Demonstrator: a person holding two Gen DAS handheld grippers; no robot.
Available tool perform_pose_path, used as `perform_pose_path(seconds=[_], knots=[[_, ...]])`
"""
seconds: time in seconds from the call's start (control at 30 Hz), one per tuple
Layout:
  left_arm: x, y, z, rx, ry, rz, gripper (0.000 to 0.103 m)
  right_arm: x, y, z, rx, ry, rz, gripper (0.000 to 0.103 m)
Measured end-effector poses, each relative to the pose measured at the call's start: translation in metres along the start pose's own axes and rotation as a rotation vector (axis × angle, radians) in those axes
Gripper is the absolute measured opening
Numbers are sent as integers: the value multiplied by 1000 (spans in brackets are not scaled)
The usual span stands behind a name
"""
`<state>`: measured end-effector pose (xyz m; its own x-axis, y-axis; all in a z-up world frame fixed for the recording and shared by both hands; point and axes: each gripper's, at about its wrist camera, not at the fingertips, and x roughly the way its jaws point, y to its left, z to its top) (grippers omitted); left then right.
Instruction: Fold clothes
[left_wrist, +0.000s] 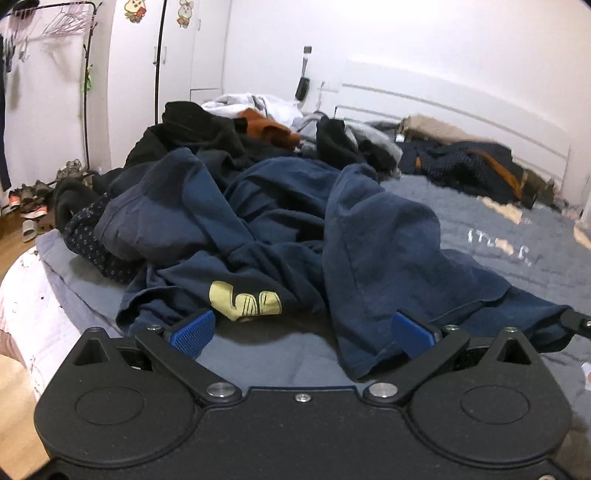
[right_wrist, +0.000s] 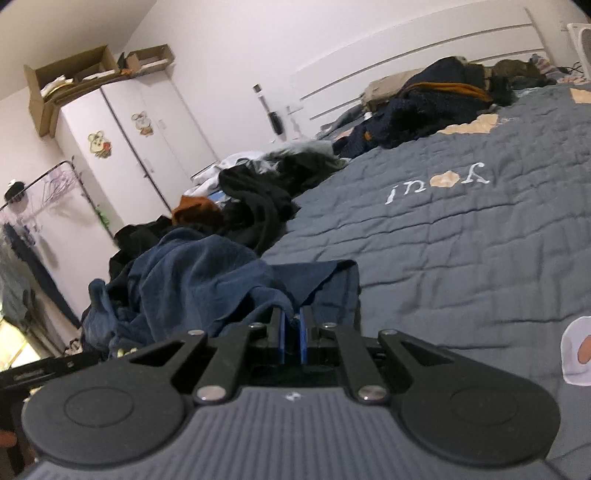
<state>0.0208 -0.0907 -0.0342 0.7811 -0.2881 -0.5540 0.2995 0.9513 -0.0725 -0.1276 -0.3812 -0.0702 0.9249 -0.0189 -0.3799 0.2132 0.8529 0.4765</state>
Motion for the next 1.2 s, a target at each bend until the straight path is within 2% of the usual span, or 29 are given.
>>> perform_pose_path(seconds=[0.37,0.67,0.93,1.2], knots=[[42,-21,0,-50,117,-76,103,-3,-7,-10,-23,33,34,7],[76,-36,1,25,119,-74,103,-4,-11,-10,6,36,55,7],[94,-27,-1,-51,155,-70,102,-3,-15,-11,36,40,52,7],[109,-29,-3,-41,187,-95,102,-2,-13,-12,27,47,46,8]])
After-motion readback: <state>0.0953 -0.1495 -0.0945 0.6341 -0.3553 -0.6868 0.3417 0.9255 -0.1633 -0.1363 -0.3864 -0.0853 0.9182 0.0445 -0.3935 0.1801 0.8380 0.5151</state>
